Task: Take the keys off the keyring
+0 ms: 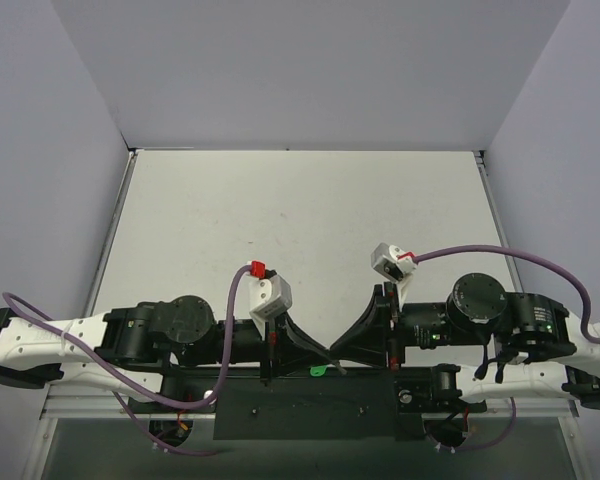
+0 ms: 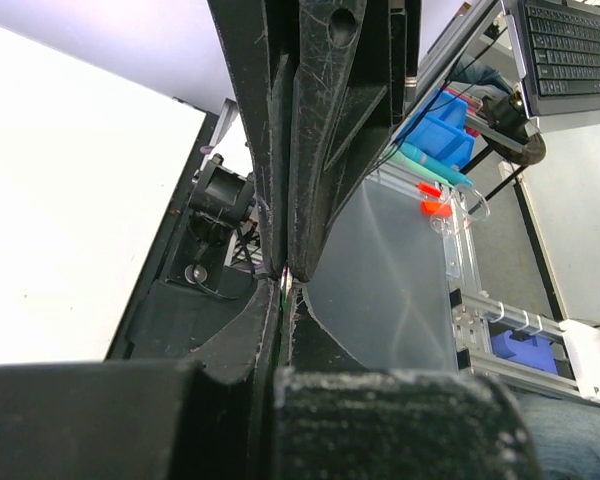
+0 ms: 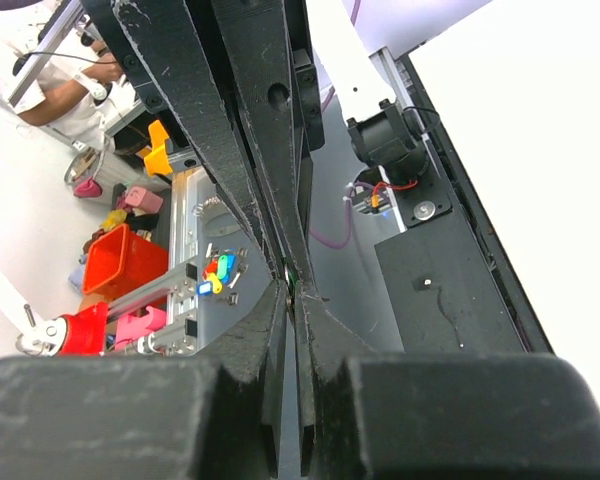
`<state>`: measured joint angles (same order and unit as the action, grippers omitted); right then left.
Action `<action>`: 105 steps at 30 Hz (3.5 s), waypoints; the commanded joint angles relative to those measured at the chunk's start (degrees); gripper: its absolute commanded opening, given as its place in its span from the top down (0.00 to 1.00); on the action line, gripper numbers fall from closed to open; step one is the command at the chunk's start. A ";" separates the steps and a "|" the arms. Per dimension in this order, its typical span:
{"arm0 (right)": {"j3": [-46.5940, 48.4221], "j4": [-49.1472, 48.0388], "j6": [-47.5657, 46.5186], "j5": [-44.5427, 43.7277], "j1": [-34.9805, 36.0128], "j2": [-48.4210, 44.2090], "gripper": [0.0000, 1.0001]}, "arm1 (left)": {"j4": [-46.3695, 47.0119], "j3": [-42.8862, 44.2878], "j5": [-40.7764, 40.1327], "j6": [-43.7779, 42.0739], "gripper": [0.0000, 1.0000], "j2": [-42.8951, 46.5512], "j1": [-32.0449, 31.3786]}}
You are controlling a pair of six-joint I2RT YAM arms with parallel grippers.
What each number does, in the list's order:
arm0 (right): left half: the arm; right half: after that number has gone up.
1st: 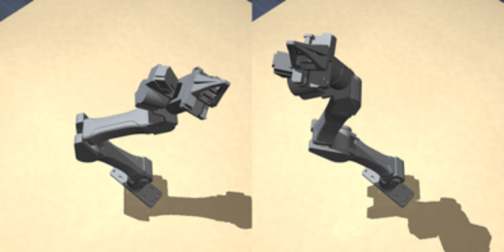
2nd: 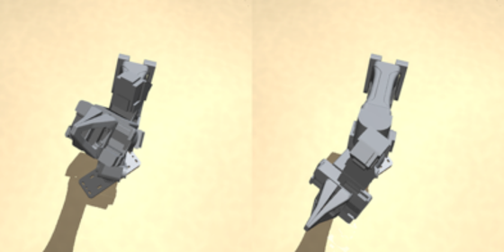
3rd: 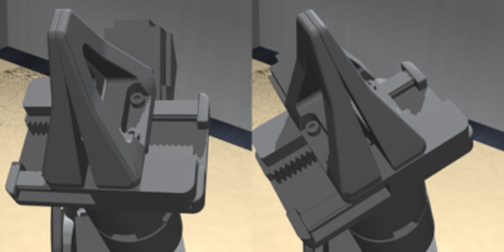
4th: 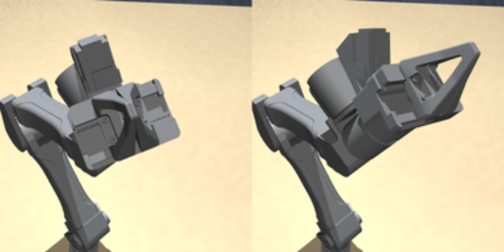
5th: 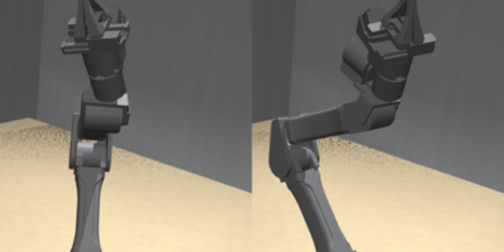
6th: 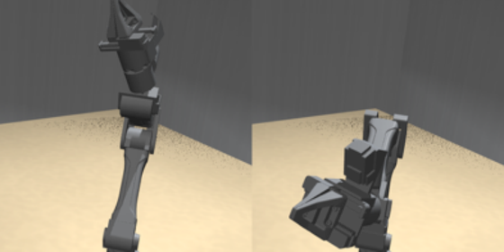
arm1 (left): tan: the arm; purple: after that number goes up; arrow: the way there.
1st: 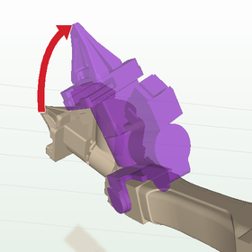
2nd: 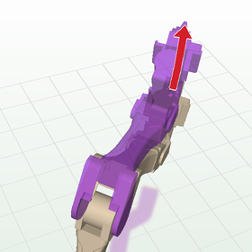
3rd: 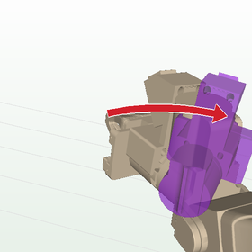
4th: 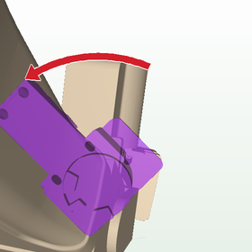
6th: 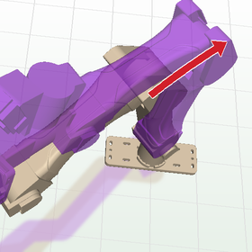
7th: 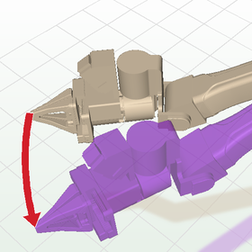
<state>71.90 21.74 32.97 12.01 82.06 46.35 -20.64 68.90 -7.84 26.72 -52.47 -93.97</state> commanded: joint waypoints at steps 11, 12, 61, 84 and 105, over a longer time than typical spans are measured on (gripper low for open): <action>-3.86 -9.33 4.29 -14.99 -0.15 -5.30 0.41 | 9.82 -0.52 -7.97 3.15 1.00 0.00 -0.16; -4.83 -10.74 4.47 -16.04 -0.15 -5.91 0.41 | 10.27 -0.87 -9.20 3.34 1.00 0.43 -0.07; -7.39 -21.21 3.33 -18.86 -0.15 -5.74 0.79 | 28.46 -7.91 -19.32 13.97 1.00 1.49 -0.16; -8.88 -21.21 3.24 -18.87 -0.15 -6.01 0.91 | 30.93 -6.15 -18.35 13.27 1.00 -0.35 -0.77; -9.14 -20.24 2.89 -20.89 -0.15 -8.47 0.86 | 33.04 -6.94 -21.34 13.27 1.00 0.53 -1.12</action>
<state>62.85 3.25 36.84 -7.31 82.06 38.46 7.77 60.23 -28.51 40.25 -52.90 -94.83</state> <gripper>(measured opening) 0.147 0.025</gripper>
